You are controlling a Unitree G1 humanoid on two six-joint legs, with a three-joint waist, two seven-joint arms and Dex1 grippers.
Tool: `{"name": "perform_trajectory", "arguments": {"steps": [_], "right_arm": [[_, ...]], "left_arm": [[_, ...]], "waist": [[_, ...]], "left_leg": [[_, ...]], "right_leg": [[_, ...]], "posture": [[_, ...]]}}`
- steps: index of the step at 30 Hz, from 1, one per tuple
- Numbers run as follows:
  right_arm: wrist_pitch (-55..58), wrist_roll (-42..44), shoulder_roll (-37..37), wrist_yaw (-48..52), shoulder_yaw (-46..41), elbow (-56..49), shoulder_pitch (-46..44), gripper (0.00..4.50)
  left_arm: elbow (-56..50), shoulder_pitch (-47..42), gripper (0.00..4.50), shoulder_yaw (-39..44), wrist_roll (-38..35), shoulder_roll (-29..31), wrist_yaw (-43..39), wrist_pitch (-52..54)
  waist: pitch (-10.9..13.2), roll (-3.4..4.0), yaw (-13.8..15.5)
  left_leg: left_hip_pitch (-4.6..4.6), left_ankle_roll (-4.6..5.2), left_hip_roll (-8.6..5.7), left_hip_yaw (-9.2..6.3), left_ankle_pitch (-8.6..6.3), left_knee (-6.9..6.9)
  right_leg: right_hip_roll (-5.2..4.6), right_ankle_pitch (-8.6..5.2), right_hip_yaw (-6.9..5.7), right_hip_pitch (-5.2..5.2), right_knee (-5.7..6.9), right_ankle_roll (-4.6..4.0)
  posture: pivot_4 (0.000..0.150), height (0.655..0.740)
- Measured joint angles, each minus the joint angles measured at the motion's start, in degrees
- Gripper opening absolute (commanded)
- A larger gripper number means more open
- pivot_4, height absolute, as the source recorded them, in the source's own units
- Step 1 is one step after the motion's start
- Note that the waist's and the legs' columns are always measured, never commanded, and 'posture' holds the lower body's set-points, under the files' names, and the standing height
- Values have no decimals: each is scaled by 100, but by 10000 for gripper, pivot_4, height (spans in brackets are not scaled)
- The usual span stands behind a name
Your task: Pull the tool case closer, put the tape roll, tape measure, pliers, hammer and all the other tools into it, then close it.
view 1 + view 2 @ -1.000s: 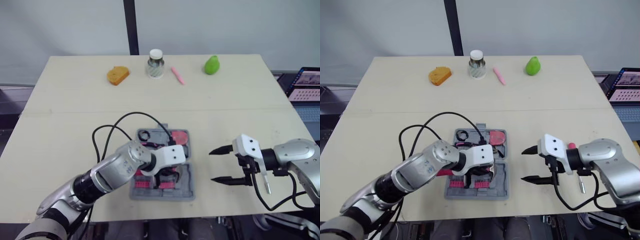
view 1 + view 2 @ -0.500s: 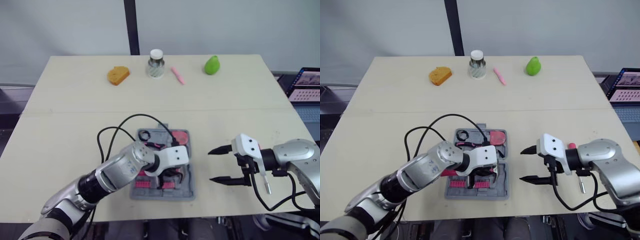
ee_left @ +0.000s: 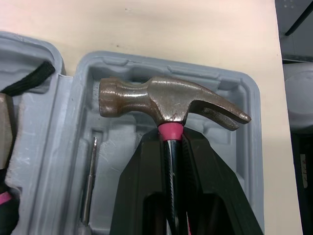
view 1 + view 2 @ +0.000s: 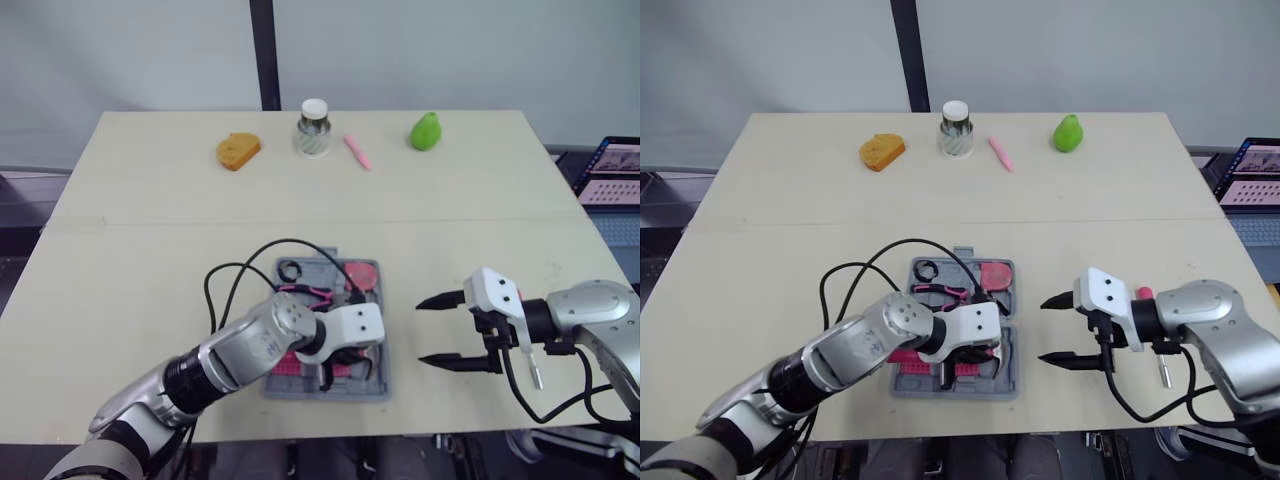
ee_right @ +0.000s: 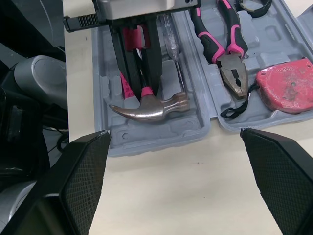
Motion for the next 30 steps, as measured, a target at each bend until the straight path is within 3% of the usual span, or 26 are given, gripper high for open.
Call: {"name": "perform_trajectory", "arguments": {"steps": [30], "right_arm": [[8,97,0,-122,-5,-70,70,45000]], "left_arm": [[601,5,244,-26,210,-128,39,-651]], "waist": [[0,0,5]], "left_leg": [[3,1,-2,-8,-1,6]], "right_leg": [[1,0,-3,10,-2,0]], "posture": [[1500,7400]]}}
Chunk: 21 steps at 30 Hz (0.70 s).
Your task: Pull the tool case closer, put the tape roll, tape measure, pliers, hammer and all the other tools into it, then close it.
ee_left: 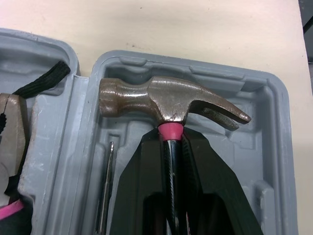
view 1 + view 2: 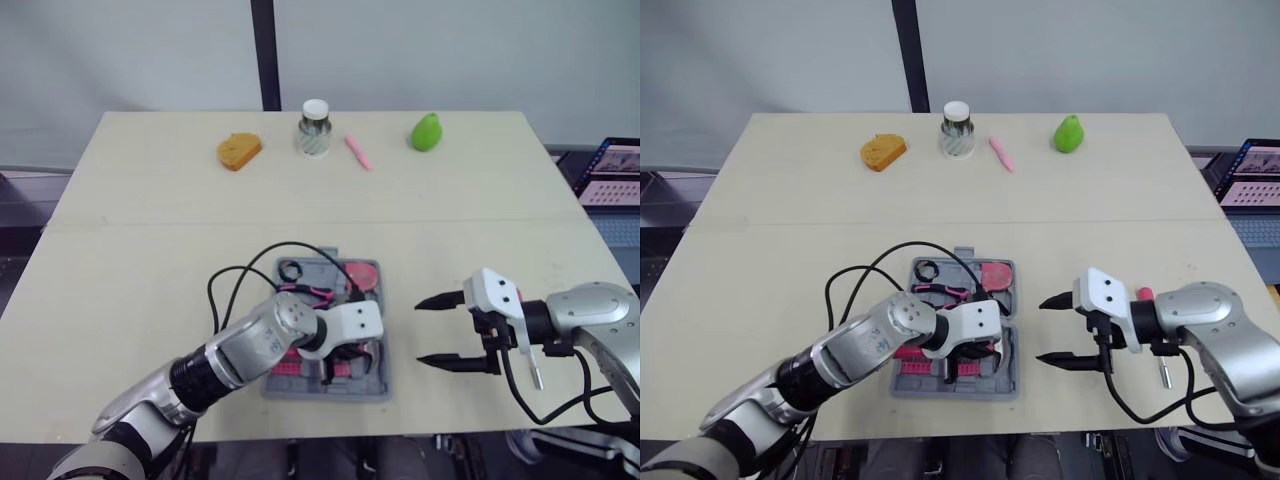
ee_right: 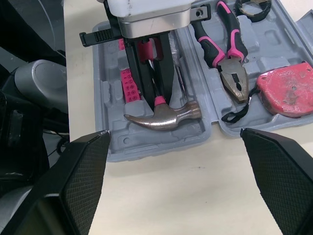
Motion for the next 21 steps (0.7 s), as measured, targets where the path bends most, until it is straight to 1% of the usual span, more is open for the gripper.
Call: {"name": "perform_trajectory", "arguments": {"steps": [13,15,17,21], "right_arm": [[1,3,0,-9,-48,-12,62,45000],[1,2,0,-9,-48,-12,78,45000],[1,2,0,-10,-48,-12,89,45000],[4,5,0,-10,-49,-16,90,45000]], "left_arm": [[41,28,244,-9,39,-40,-44,-58],[41,38,10041,-9,39,-47,-44,-58],[37,41,18389,-10,27,-79,-70,-79],[39,41,37459,2,37,-132,-51,-90]], "waist": [[0,0,2],[0,0,3],[0,0,4],[0,0,3]], "left_leg": [[0,1,1,-1,0,1],[0,1,1,-2,0,2],[1,1,1,-2,0,2],[3,1,2,-5,-1,4]], "right_leg": [[0,0,0,2,0,0],[0,0,0,2,0,0],[0,0,0,4,0,0],[0,0,-1,7,-1,0]], "posture": [[1500,7400],[1500,7400],[1500,7400],[1500,7400]]}}
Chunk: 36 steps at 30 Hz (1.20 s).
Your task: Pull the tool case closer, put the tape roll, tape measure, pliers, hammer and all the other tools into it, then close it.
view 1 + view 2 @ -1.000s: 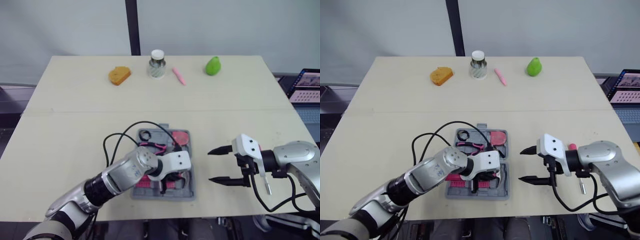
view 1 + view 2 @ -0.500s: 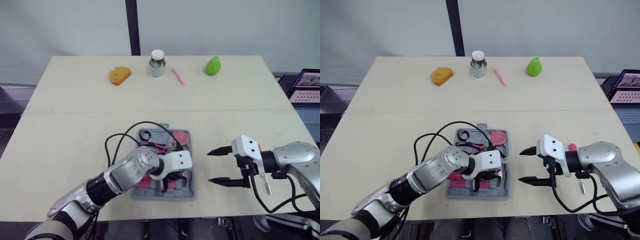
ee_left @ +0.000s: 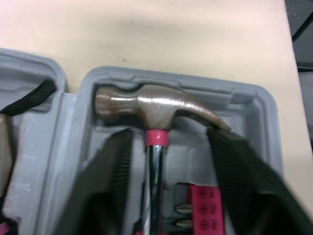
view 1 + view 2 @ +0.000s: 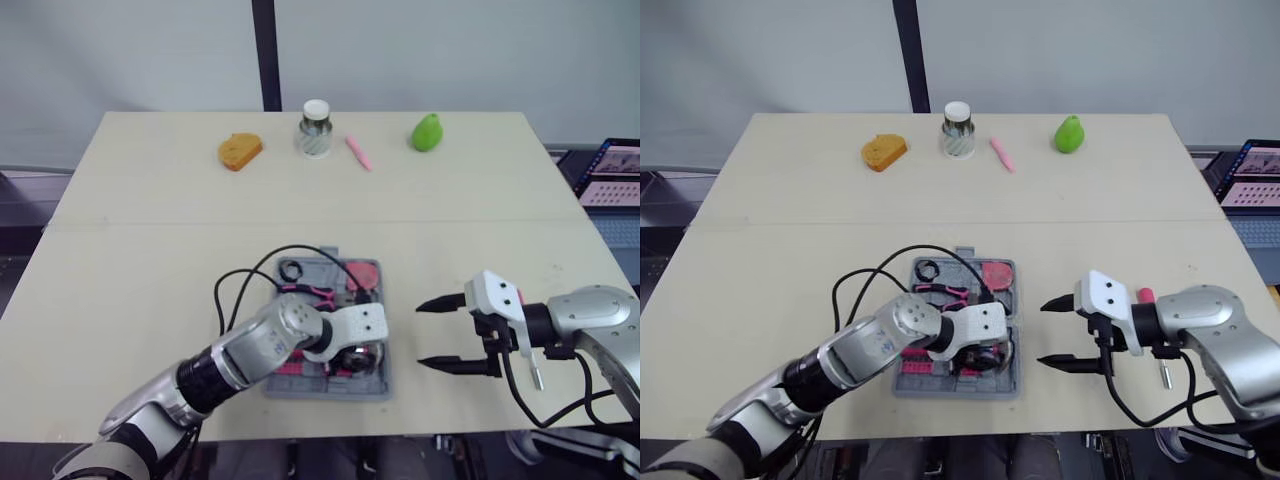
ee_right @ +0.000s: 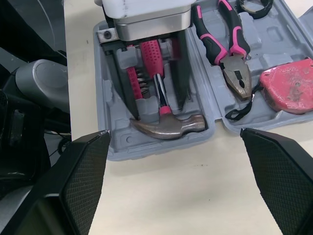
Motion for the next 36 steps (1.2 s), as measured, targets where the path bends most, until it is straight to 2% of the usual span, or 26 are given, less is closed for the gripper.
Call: {"name": "perform_trajectory", "arguments": {"steps": [10,14,18,23,27,31,34,36], "right_arm": [[11,43,0,0,-6,-3,4,45000],[16,61,0,-10,-6,0,-53,45000],[16,71,57,-63,-20,30,-242,45000],[19,115,183,-83,-27,235,-392,45000],[167,362,228,-83,-227,433,-512,45000],[270,538,228,-79,-341,447,-574,45000],[362,644,166,-63,-437,445,-599,45000],[369,663,141,-26,-438,446,-599,45000]], "left_arm": [[-264,-1,37459,258,-282,-187,-54,409],[-464,-19,37459,792,-637,-200,-122,748],[-474,-46,37459,1738,-1058,-293,-128,832],[-459,178,37459,2487,-1381,-105,-311,199],[-409,1088,37459,3200,-1524,594,-735,-755],[-401,1764,37459,3539,-1664,928,-1058,-1411],[-324,2193,29167,3666,-1664,1209,-1304,-1931],[-171,2330,19495,3678,-1656,1217,-1390,-2191]], "waist": [[0,0,15],[0,0,7],[0,0,10],[-1,1,-10],[-1,5,-67],[-1,5,-22],[-1,6,-20],[-1,6,-22]], "left_leg": [[0,1,3,-3,-1,2],[1,1,6,-4,-1,3],[2,1,8,-6,-1,3],[3,1,6,-7,-1,2],[15,-3,6,-3,-3,-12],[12,1,7,-8,-4,-7],[12,4,5,-7,-6,-6],[12,3,7,-8,-6,-6]], "right_leg": [[-1,0,0,5,-2,0],[0,0,0,6,-1,0],[0,0,-1,7,-3,0],[0,0,1,10,-5,1],[10,-1,3,10,-7,-1],[0,1,8,18,-15,1],[-1,2,10,19,-19,4],[0,2,9,20,-19,4]], "posture": [[1500,7400],[1500,7400],[1500,7400],[1500,7400],[1500,7400],[1500,7400],[1500,7400],[1500,7400]]}}
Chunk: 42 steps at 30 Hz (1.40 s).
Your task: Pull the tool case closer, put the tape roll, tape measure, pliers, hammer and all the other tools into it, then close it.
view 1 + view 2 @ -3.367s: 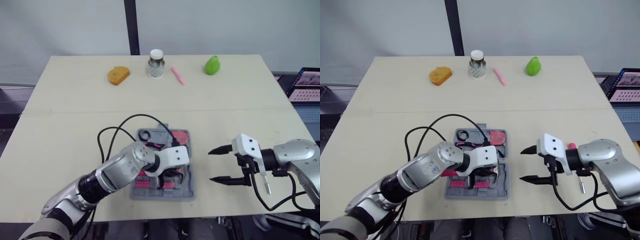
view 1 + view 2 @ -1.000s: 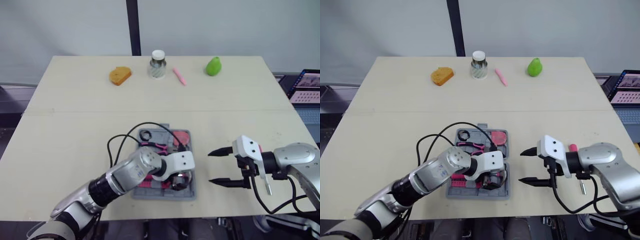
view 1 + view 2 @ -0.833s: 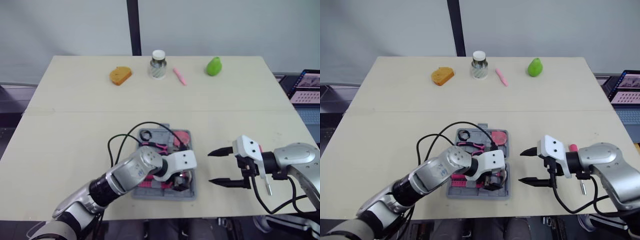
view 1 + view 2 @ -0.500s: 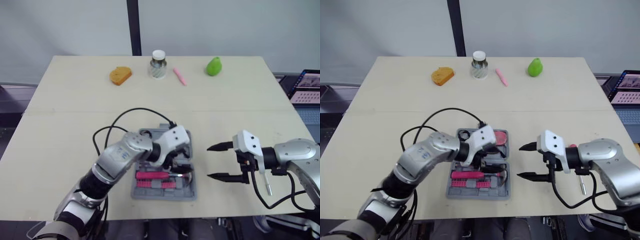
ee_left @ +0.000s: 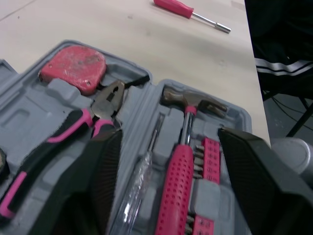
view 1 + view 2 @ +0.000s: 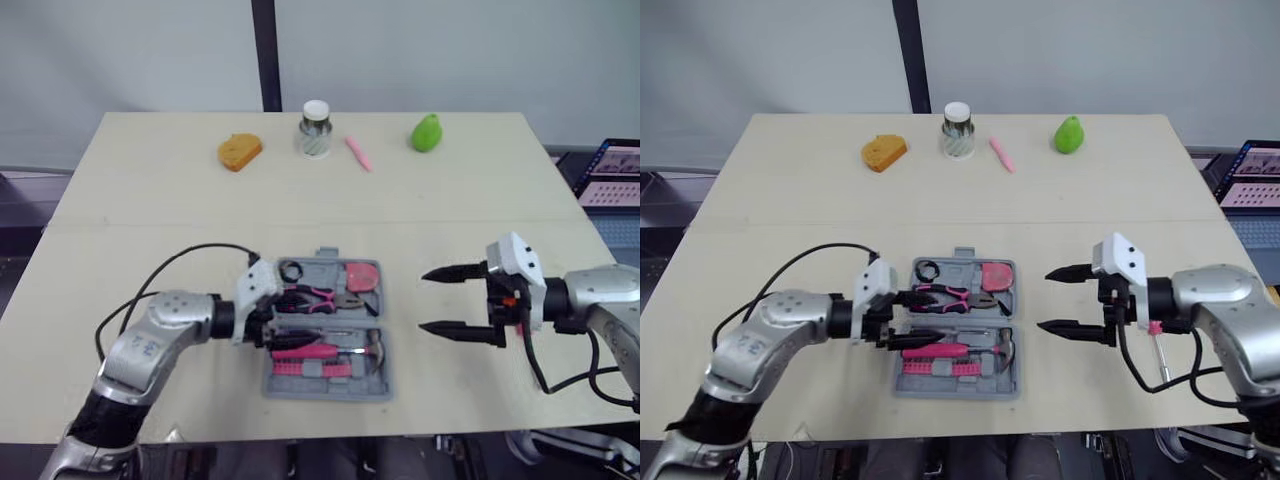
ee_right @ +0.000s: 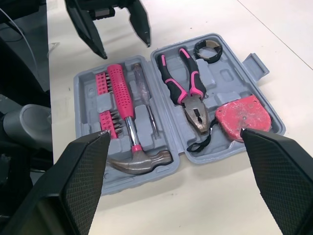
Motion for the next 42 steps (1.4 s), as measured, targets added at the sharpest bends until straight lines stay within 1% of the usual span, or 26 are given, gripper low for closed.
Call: {"name": "perform_trajectory", "arguments": {"steps": [3,4,8,12,20,24,34,42], "right_arm": [[-4,-5,-24,78,3,6,-9,45000],[-9,-10,-43,112,6,23,-25,45000],[-15,-60,-53,163,26,155,-174,45000],[-33,-122,-53,169,46,192,-243,45000],[-114,-175,-52,172,46,206,-215,45000],[-122,-176,-53,174,46,204,-165,45000],[-137,-178,-53,179,46,204,-155,45000],[-137,-179,-53,179,46,204,-154,45000]], "left_arm": [[170,107,3934,-15,25,-25,-73,-380],[261,163,689,-60,82,-28,-96,-557],[661,330,689,-408,349,-104,-141,-1071],[817,335,689,-566,485,-180,-154,-1276],[844,328,689,-748,554,-328,-137,-1317],[936,279,689,-939,773,-355,-97,-1375],[1117,136,689,-1101,974,-551,-15,-1448],[1278,35,689,-1194,1185,-540,-5,-1585]], "waist": [[0,0,-14],[0,1,-20],[0,1,-23],[0,1,-18],[0,2,-24],[0,2,-17],[0,2,-20],[0,2,-19]], "left_leg": [[1,0,0,2,0,-2],[2,0,0,3,0,-3],[2,0,0,4,0,-4],[1,0,0,3,-1,-4],[2,0,1,3,-1,-5],[1,1,0,3,-1,-4],[1,0,1,3,-1,-5],[2,1,1,3,-1,-5]], "right_leg": [[0,0,1,0,0,0],[0,0,1,0,-1,0],[1,0,0,-1,-1,0],[-1,1,0,-1,-2,1],[0,1,0,-1,-3,2],[-1,1,0,-1,-3,2],[0,1,-1,-1,-4,2],[-1,1,-1,-1,-5,2]], "posture": [[1500,7400],[1500,7400],[1500,7400],[1500,7400],[1500,7400],[1500,7400],[1500,7400],[1500,7400]]}}
